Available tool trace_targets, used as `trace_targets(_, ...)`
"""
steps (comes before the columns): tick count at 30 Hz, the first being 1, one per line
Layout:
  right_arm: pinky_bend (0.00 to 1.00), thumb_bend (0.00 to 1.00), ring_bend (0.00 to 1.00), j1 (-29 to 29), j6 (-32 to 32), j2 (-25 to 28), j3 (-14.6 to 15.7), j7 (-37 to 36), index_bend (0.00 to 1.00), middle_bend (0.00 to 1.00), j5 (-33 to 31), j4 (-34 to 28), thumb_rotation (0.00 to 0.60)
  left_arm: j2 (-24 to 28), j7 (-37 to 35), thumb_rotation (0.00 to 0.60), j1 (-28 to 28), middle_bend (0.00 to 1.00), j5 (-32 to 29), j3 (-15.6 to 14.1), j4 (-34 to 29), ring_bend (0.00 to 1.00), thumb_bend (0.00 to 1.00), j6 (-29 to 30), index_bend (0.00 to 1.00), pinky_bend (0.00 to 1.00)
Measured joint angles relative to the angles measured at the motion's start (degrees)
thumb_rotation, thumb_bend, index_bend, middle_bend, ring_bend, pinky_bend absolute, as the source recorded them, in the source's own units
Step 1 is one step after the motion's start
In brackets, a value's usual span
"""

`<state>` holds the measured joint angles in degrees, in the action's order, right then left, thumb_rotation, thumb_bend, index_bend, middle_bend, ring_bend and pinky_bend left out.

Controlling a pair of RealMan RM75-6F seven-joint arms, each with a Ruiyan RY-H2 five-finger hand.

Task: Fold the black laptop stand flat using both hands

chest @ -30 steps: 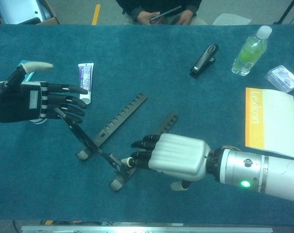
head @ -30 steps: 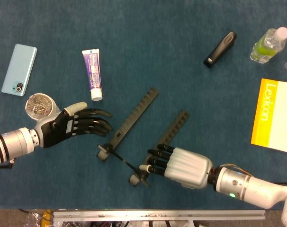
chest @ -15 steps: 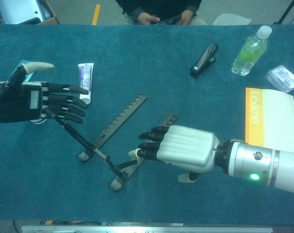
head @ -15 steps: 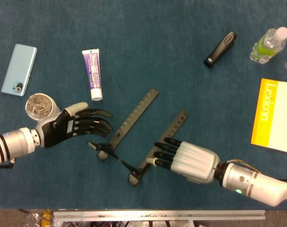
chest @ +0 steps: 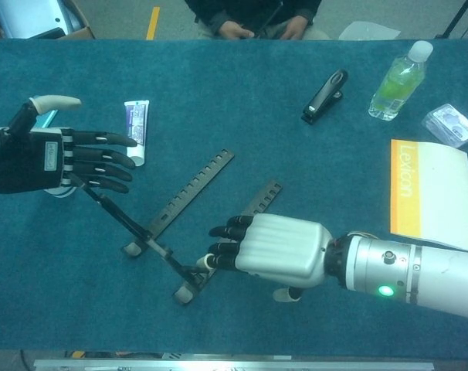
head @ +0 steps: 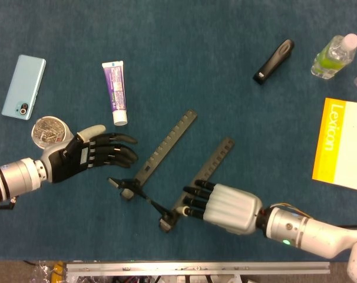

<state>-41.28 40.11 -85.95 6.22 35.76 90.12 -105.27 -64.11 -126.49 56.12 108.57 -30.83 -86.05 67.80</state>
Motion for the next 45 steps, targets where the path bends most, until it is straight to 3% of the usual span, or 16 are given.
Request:
trace_targets(21, 0.14, 0.14, 0.03, -0.15, 1.34, -1.26, 1.24, -0.84, 0.03, 0.17, -0.23, 0.11, 0.600, 0.29, 0.16, 0.087, 0.13, 0.30, 0.21, 0.37, -0.24, 0.23, 0.34, 0.07, 0.19, 0.18)
trace_targets(32, 0.14, 0.14, 0.03, 2.23, 10.19, 6.06, 1.27, -7.46, 0.03, 0.17, 2.99, -2.83, 0.600, 1.57, 6.15, 0.097, -0.23, 0.30, -1.32, 1.28, -0.44, 0.23, 0.34, -0.94, 0.19, 0.18)
trace_targets(34, 0.14, 0.14, 0.03, 2.87, 12.27, 7.76, 1.12, -9.07, 0.03, 0.17, 3.61, -3.40, 0.600, 1.91, 8.83, 0.127, -0.53, 0.29, -1.86, 1.66, -0.44, 0.23, 0.34, -1.26, 0.19, 0.18)
trace_targets(40, 0.14, 0.14, 0.03, 5.00, 19.45, 14.18, -0.54, -14.53, 0.03, 0.17, 4.92, -4.80, 0.600, 3.18, 16.74, 0.297, -2.09, 0.28, -2.64, 2.68, 0.10, 0.20, 0.34, -1.16, 0.19, 0.18)
trace_targets(45, 0.14, 0.14, 0.03, 6.10, 22.75, 19.52, -3.42, -19.09, 0.03, 0.17, 3.70, -5.90, 0.600, 4.12, 22.84, 0.486, -3.43, 0.24, -2.27, 3.21, 0.88, 0.13, 0.34, -0.44, 0.19, 0.18)
